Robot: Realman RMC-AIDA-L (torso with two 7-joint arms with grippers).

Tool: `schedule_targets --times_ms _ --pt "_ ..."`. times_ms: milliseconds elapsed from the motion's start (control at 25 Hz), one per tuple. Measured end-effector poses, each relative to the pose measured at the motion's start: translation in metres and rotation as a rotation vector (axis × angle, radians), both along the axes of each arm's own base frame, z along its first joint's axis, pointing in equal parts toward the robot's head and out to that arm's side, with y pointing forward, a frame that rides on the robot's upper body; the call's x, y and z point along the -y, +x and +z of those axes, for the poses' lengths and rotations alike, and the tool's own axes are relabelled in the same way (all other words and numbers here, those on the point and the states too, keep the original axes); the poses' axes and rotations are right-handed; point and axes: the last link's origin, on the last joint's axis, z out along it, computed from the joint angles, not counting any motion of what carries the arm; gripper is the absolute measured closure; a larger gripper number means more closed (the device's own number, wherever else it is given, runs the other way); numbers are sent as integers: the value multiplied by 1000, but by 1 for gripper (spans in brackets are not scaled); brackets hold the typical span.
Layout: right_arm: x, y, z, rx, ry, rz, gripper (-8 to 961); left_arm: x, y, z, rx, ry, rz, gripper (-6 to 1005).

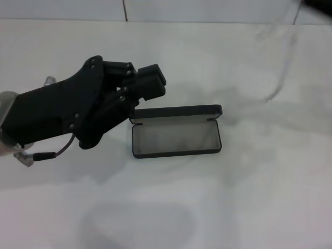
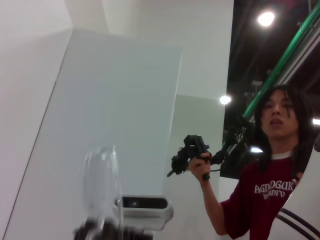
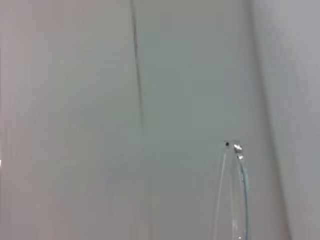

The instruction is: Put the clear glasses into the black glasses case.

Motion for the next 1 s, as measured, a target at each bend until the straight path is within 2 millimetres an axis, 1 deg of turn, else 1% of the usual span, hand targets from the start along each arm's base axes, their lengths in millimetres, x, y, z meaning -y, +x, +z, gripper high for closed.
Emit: schedule_targets --times_ms 80,120,160,240,320,400,440,480,640,720,760,840,1000 --pt "4 8 16 -102 30 -5 832 1 0 -2 -12 -9 -9 917" --pt "7 13 28 -194 44 -3 832 3 3 -9 -48 -43 -39 917" --pt "7 13 28 -194 44 -3 832 3 3 -9 -48 -43 -39 917" --pt "8 18 35 -258 48 -5 832 4 8 -18 -91 -89 -85 917" --pt "6 19 35 -288 48 -8 832 8 18 -31 -135 -153 -155 917" --pt "3 16 29 -302 36 -9 832 10 21 -35 -142 -167 -180 917" --pt "-1 9 15 -288 -2 -4 832 11 24 -38 -143 -173 -198 917" --pt "-1 9 15 -288 -2 -4 832 11 27 -39 -136 -174 -211 917" --pt "-6 -7 -22 -212 -103 3 831 11 34 -39 -99 -167 -227 918" --pt "-6 -13 -43 -150 -145 3 831 10 35 -37 -76 -151 -219 918" --pt "-6 -15 -50 -126 -160 3 831 10 34 -35 -62 -141 -209 918" --pt "-6 -17 -58 -99 -179 4 831 10 31 -31 -26 -116 -176 918" --pt "-7 -16 -65 -71 -185 -15 831 11 21 -21 35 -66 -107 918"
